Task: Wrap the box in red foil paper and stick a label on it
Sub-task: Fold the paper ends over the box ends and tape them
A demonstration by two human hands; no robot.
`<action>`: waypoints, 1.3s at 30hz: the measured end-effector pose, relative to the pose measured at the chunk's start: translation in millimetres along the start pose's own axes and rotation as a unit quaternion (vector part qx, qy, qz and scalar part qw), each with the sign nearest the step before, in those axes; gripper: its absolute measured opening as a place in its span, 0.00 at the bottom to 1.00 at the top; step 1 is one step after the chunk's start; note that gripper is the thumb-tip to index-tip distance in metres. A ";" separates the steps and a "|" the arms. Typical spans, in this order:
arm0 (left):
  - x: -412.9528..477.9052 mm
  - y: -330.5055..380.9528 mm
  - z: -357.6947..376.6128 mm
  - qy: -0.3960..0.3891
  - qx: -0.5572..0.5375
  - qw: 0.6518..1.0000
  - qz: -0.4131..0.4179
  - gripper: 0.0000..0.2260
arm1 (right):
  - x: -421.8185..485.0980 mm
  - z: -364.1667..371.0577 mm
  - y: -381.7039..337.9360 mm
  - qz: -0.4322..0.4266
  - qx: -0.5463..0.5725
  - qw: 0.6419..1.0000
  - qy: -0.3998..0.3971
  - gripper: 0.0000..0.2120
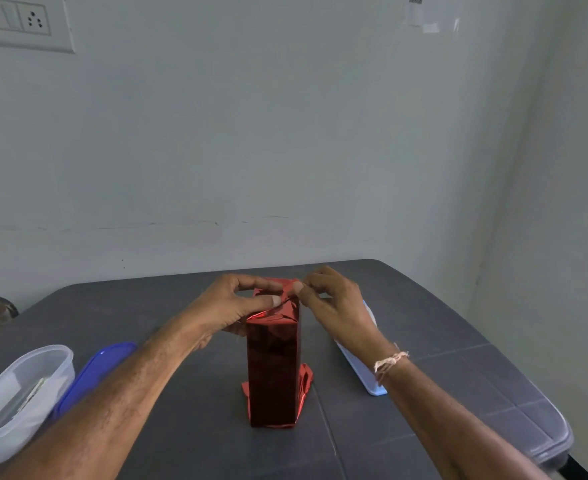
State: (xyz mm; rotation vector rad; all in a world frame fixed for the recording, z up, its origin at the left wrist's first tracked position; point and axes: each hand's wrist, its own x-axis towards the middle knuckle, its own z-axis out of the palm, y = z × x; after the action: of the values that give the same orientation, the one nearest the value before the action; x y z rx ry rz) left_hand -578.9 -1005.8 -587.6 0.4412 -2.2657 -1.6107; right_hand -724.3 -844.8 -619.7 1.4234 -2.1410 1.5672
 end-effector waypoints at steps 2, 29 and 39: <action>-1.3 -1.4 1.9 0.003 -0.006 1.000 -0.004 0.10 | -4.3 -5.9 3.8 0.076 0.110 0.991 -0.013 0.09; -2.6 -8.1 5.4 0.009 -0.016 1.000 -0.025 0.11 | -46.5 -84.1 93.6 0.487 0.132 0.863 -0.002 0.18; -4.6 -7.6 7.0 0.011 -0.021 0.999 -0.036 0.11 | -68.8 -76.7 91.6 0.497 0.194 0.844 0.059 0.09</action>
State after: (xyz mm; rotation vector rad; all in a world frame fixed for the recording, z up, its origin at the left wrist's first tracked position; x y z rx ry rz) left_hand -577.4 -1000.3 -597.3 0.5326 -2.2193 -1.6757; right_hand -784.6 -740.8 -687.0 0.1031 -2.7510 2.4002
